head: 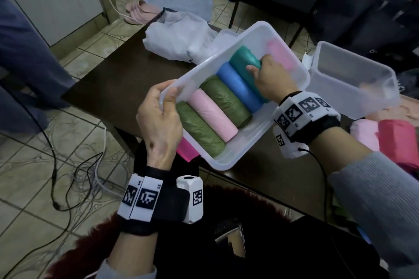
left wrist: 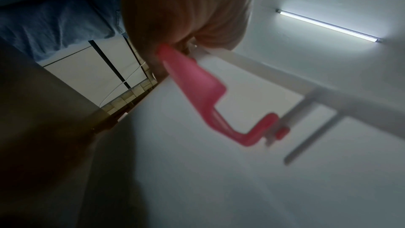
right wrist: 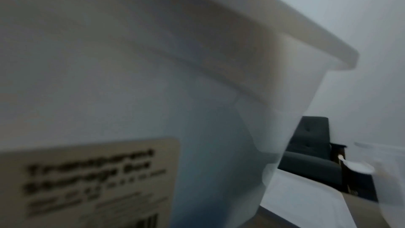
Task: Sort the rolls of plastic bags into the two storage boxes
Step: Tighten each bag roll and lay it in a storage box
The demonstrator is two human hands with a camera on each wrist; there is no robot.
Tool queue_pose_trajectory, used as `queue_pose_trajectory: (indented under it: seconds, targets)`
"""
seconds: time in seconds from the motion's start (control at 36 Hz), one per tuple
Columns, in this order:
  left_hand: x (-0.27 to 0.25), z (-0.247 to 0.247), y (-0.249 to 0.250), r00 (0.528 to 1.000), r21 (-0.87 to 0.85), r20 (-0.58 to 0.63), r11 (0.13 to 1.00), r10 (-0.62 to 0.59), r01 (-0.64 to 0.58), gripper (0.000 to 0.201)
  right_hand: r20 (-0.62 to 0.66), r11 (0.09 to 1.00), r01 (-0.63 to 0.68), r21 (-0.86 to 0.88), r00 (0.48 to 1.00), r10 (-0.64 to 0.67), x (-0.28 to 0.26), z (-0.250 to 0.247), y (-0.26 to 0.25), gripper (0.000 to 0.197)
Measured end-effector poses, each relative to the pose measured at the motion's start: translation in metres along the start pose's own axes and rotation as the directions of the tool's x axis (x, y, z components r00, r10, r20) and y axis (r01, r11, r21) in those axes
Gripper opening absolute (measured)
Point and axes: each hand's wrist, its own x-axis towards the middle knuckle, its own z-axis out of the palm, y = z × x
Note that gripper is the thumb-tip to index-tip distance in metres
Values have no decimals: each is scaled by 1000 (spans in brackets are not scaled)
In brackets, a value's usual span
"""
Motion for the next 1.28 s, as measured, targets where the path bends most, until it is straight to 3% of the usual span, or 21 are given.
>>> queue_pose_trajectory:
  seconds: [0.14, 0.31, 0.36, 0.42, 0.47, 0.53, 0.64, 0.78, 0.92, 1.17, 1.22, 1.28]
  targets:
    - [0, -3, -1, 1000, -37, 13, 999, -11, 11, 8, 127, 1000, -19, 19, 992, 17, 6, -10, 3, 48]
    - [3, -2, -1, 1000, -39, 28, 999, -9, 10, 11, 164, 1000, -22, 13, 986, 19, 4, -12, 10, 50]
    - [3, -2, -2, 1000, -35, 29, 999, 1, 0, 11, 93, 999, 9, -41, 996, -5, 2, -7, 11, 50]
    - [4, -2, -3, 1000, -35, 24, 999, 5, -4, 11, -55, 989, 37, -146, 997, -46, -3, -3, 9, 47]
    - [4, -4, -4, 1000, -36, 28, 999, -1, 2, 11, -233, 954, 55, -294, 964, -127, -9, -3, 4, 41]
    - [5, -5, -5, 1000, -45, 28, 999, -9, 10, 10, -311, 912, 105, -396, 919, -241, -14, -4, -2, 36]
    - [7, -6, -7, 1000, -40, 8, 999, -15, 16, 11, -195, 899, 238, -367, 926, -324, -16, 0, -2, 32]
    - [8, -5, -6, 1000, -18, 15, 1000, -8, 8, 8, 47, 931, 225, -288, 974, -221, -17, 3, 1, 51]
    - [9, -4, -5, 999, -21, 40, 1000, -11, 12, 11, 166, 937, 171, -304, 978, -125, -11, -2, -1, 60]
    - [14, -3, -5, 999, -27, 19, 999, -47, 47, 6, 249, 946, 165, -280, 964, -94, 5, 1, 4, 64]
    - [14, -1, -6, 999, -27, 0, 998, -53, 53, 9, 191, 942, 205, -264, 969, -157, 4, 5, 6, 59]
    - [13, 0, -5, 999, -20, -2, 998, -55, 55, 9, 4, 942, 262, -211, 963, -268, 0, 10, 7, 48]
